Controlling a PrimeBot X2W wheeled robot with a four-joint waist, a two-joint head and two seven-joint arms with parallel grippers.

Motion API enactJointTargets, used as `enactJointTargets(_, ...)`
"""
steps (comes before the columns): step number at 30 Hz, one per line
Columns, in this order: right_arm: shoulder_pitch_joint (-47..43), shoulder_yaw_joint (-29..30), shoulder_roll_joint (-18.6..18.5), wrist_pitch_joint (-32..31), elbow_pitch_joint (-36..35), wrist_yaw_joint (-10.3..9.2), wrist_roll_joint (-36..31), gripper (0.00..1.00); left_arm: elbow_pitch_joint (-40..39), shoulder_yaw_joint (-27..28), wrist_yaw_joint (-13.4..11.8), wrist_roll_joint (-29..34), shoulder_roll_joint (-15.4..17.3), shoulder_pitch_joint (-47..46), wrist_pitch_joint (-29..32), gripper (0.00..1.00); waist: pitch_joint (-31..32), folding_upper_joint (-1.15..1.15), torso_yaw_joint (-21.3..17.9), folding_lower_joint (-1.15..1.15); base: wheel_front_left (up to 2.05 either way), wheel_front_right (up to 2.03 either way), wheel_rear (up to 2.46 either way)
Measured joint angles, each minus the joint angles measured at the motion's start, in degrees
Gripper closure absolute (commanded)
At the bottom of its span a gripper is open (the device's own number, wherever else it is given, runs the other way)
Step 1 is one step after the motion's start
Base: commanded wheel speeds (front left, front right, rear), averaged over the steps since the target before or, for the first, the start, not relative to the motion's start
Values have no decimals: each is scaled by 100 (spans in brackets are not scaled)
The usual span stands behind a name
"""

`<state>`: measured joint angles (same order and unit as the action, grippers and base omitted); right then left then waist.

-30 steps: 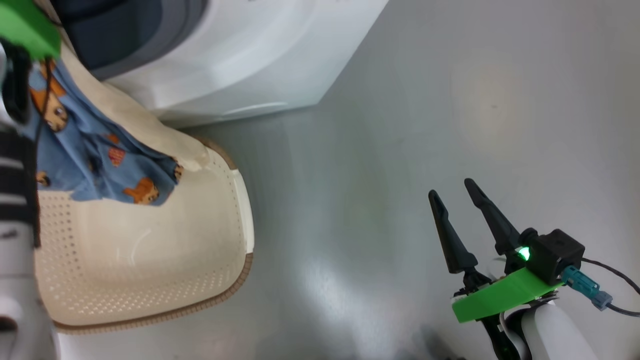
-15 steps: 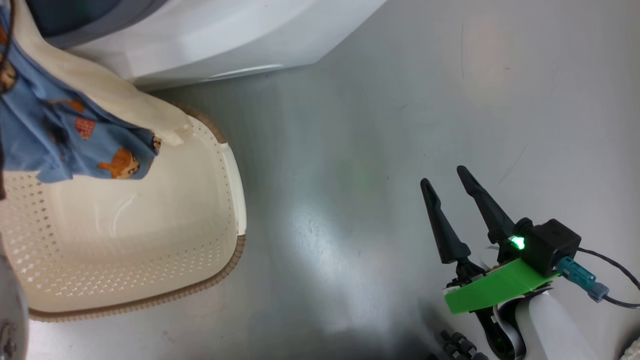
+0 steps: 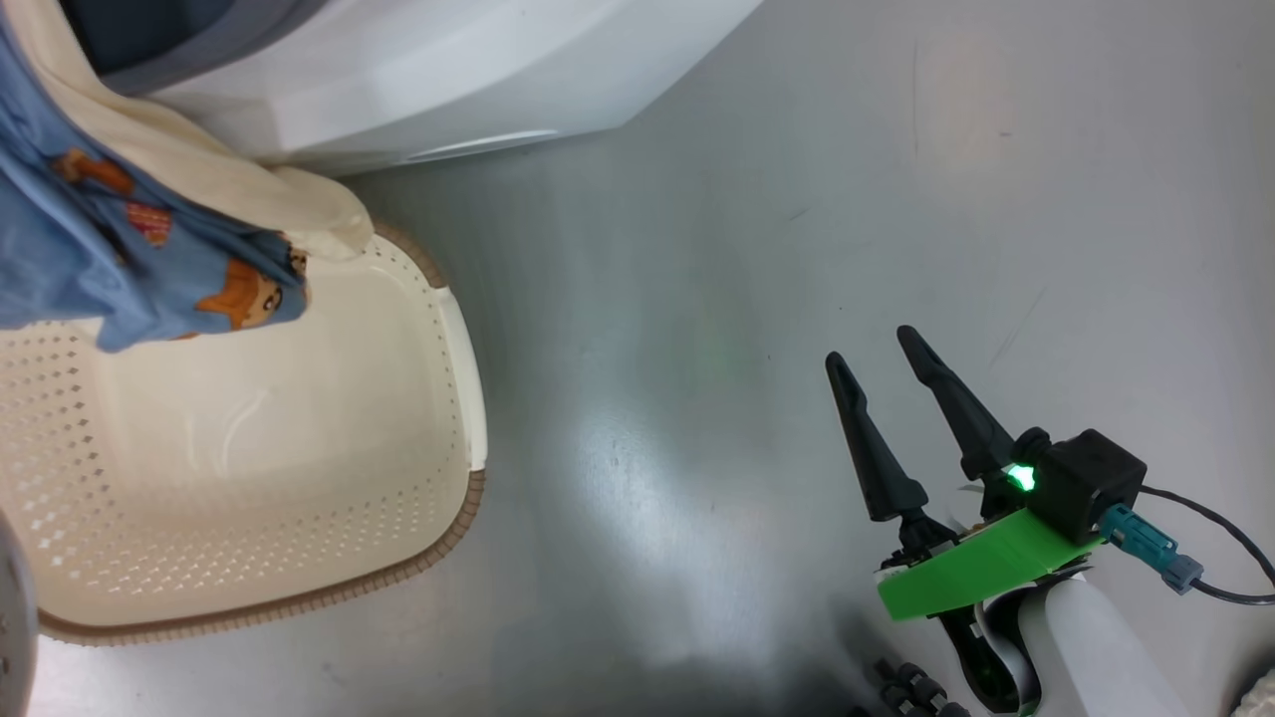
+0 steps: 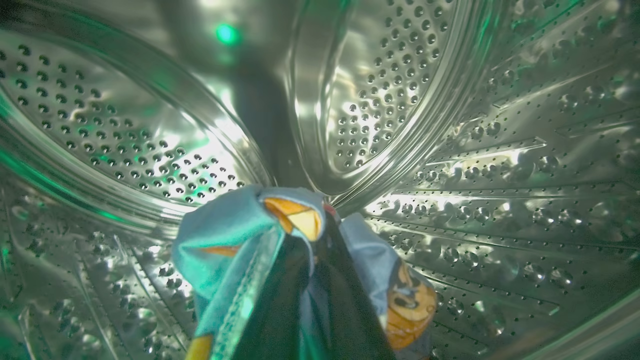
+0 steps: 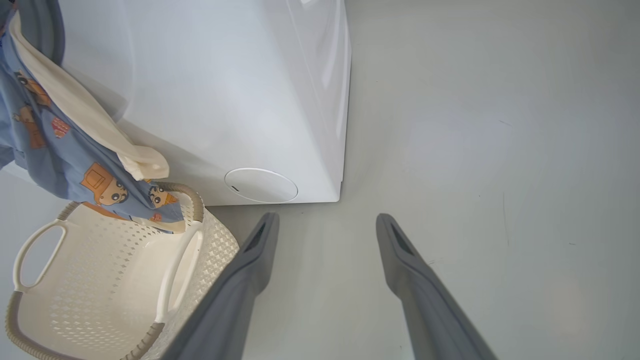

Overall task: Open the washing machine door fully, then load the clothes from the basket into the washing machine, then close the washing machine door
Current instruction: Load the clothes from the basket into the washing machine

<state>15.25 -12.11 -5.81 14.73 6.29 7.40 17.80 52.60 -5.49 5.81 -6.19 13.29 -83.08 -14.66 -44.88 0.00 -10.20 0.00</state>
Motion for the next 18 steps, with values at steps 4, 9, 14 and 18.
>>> enactJointTargets(4, 0, 19, -4, 0, 23, 0, 0, 0, 185, 83, -53, -159, -60, 41, -1, 0, 77, 0, 45, 0, 0, 0, 0)
enactJointTargets(9, 0, 66, -11, 0, 37, 0, 0, 0, 263, 96, -58, -222, -168, 227, -2, 0, 207, 0, 147, 0, 0, 0, 0)
enactJointTargets(14, -3, 135, -11, 0, 75, 0, 0, 0, 101, 87, -58, -225, -268, 607, -2, 0, 409, 0, 245, 0, 0, 0, 0)
enactJointTargets(18, -13, 153, -13, 0, 123, 0, 0, 0, -58, 88, -58, -263, -339, 966, -2, 0, 617, 0, 323, 0, 0, 0, 0)
